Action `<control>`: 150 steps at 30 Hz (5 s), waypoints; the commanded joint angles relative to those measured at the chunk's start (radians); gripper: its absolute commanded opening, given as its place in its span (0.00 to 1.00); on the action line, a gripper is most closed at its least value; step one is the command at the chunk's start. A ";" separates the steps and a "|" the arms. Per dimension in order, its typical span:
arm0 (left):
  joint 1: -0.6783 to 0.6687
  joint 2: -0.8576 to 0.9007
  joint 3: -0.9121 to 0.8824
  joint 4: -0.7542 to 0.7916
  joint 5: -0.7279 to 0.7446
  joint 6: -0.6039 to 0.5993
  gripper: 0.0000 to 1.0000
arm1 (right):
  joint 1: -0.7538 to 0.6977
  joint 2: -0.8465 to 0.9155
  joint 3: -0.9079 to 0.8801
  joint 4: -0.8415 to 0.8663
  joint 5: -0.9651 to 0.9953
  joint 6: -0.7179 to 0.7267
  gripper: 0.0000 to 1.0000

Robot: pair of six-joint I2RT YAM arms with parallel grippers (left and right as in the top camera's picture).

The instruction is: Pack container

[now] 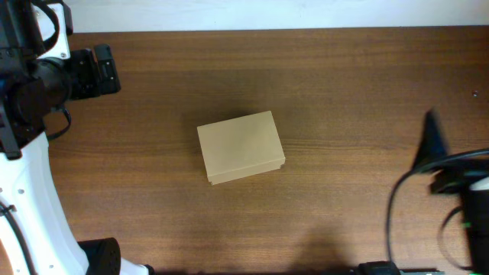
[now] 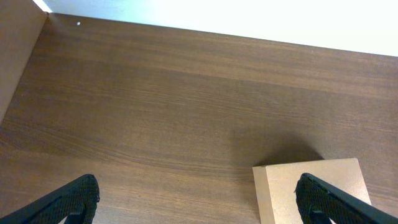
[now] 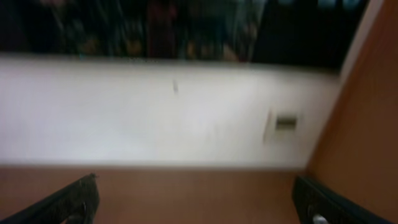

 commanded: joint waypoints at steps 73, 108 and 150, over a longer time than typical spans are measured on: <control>-0.037 -0.211 -0.217 0.001 -0.006 0.006 1.00 | -0.098 -0.621 -1.148 0.262 -0.041 -0.006 0.99; -0.122 -1.600 -2.378 1.949 -0.134 0.062 1.00 | -0.098 -0.621 -1.148 0.262 -0.041 -0.006 0.99; -0.122 -1.593 -2.469 1.551 -0.135 0.062 1.00 | -0.098 -0.621 -1.148 0.262 -0.041 -0.006 0.99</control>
